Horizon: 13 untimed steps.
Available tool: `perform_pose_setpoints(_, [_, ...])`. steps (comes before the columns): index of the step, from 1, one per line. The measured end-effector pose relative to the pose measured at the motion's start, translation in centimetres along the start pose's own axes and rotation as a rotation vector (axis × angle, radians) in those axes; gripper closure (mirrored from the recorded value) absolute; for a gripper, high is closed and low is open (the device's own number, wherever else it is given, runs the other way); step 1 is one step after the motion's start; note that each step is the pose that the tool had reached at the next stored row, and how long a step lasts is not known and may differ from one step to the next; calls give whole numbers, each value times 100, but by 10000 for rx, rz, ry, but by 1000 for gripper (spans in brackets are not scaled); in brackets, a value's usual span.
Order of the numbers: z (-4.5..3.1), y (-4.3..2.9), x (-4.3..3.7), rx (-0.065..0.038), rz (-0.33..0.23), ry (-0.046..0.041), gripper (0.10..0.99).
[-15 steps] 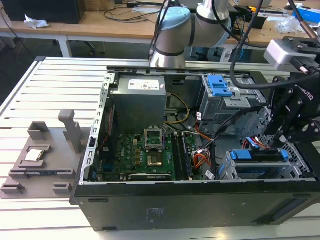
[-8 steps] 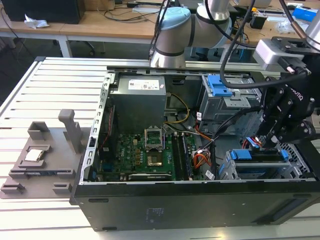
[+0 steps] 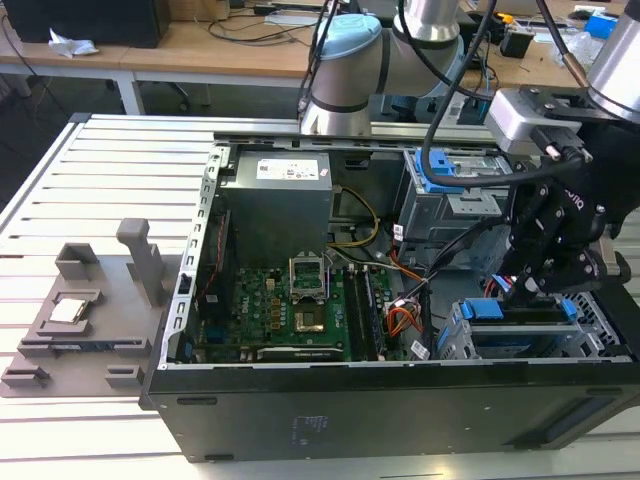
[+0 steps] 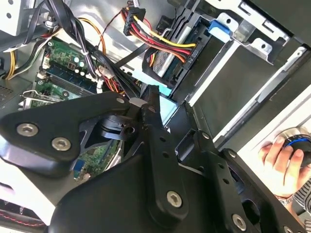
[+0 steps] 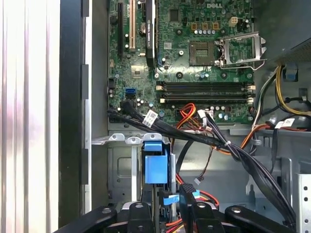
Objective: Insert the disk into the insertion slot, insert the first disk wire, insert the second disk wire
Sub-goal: 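Insert the second disk wire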
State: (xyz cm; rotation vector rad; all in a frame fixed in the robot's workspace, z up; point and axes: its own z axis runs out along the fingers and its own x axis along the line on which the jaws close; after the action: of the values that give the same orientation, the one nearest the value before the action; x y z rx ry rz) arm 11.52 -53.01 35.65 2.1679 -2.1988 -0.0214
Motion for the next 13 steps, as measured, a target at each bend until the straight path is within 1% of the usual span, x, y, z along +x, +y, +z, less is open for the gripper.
perform_pose_setpoints(2, [29,-1,-6,0,0,2,725])
perform_pose_setpoints(6, [74,-3,-46,0,1,5,725])
perform_pose_setpoints(7, [88,-4,-53,0,-1,46,725])
perform_pose_setpoints(9, [105,-4,-67,2,-19,98,725])
perform_pose_setpoints(11, [127,-5,-100,4,-56,154,725])
perform_pose_setpoints(12, [143,-5,-112,5,-80,242,725])
perform_pose_setpoints(13, [149,-6,-115,6,-93,291,725])
